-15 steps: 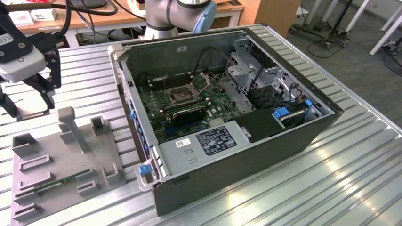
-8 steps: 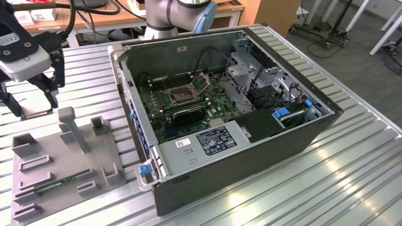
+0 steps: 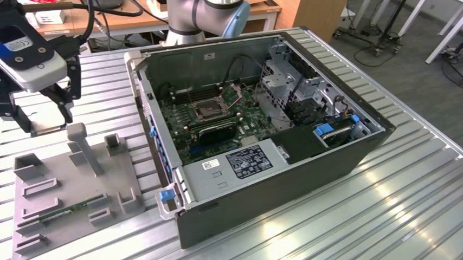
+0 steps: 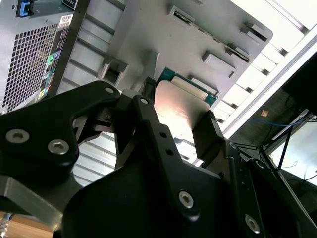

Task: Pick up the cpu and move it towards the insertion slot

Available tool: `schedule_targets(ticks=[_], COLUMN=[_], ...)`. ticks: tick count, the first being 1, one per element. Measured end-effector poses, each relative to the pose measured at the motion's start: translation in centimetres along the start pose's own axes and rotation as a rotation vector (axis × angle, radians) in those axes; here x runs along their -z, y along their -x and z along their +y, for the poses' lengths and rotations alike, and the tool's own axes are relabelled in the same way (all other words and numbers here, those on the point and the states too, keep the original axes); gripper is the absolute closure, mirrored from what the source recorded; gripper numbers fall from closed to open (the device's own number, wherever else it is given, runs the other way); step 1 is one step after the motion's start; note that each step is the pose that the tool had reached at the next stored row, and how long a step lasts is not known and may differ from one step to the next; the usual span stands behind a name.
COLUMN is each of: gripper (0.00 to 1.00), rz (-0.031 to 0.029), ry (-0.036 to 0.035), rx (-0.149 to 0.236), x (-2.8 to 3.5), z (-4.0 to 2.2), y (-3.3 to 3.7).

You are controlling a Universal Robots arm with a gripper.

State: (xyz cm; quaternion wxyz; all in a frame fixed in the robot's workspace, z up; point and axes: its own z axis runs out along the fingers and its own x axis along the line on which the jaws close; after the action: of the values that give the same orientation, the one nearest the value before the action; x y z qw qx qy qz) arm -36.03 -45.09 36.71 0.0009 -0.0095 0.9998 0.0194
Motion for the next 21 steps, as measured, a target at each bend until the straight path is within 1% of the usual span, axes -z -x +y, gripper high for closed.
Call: schedule_targets(ticks=[21], gripper=[0.45], rz=[-0.0001], ry=[0.0], rx=[0.0], x=[-0.01], z=[-0.04], y=[1.91])
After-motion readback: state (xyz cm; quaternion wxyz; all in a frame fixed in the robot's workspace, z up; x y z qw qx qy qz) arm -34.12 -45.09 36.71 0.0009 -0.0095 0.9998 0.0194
